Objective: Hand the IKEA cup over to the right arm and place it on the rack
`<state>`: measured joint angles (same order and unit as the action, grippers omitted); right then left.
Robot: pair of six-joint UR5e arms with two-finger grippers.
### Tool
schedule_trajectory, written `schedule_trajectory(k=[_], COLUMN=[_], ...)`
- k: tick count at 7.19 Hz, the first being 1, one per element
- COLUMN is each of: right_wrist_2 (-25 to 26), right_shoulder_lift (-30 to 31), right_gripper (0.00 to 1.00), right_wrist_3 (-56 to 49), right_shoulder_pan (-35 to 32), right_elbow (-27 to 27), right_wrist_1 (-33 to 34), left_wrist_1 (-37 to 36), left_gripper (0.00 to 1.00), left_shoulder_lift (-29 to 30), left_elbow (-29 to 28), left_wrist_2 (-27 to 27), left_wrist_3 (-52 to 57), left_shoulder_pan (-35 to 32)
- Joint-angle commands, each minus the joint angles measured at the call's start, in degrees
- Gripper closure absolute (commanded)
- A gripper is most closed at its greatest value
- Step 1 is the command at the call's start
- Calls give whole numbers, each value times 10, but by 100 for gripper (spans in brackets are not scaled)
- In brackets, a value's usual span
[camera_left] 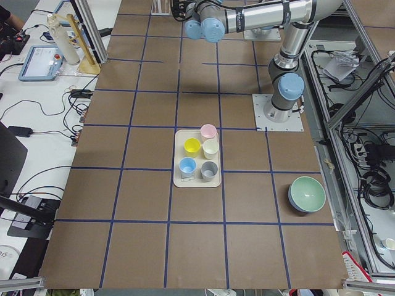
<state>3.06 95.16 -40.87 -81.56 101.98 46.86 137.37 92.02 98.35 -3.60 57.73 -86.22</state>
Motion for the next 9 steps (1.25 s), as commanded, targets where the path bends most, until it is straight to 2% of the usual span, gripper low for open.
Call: schedule_trajectory(k=[1, 2, 4, 5, 6, 7, 8, 9], right_wrist_2=[0, 0, 1, 2, 2, 3, 3, 8], right_shoulder_lift=[-3, -3, -2, -1, -3, -3, -3, -3], right_gripper=[22, 29, 58, 74, 84, 94, 100, 100], right_wrist_3=[2, 3, 11, 12, 13, 13, 15, 21], right_shoulder_pan=[-7, -6, -6, -5, -3, -2, -2, 0], right_elbow=[0, -1, -2, -6, -9, -13, -18, -24], right_wrist_1=[-1, -1, -2, -2, -2, -2, -2, -1], left_wrist_1=[0, -1, 0, 0, 0, 1, 2, 2], left_gripper=[100, 100, 100, 95, 74, 1, 0, 0], left_shoulder_lift=[1, 0, -1, -1, -2, -2, -2, -2], left_elbow=[0, -1, -5, -6, -8, -7, -8, -9], left_wrist_2=[0, 0, -3, -3, -4, -4, -5, -6], left_wrist_3=[-2, -2, -2, -2, -2, -3, -4, -16], left_shoulder_pan=[0, 0, 0, 0, 0, 0, 0, 0])
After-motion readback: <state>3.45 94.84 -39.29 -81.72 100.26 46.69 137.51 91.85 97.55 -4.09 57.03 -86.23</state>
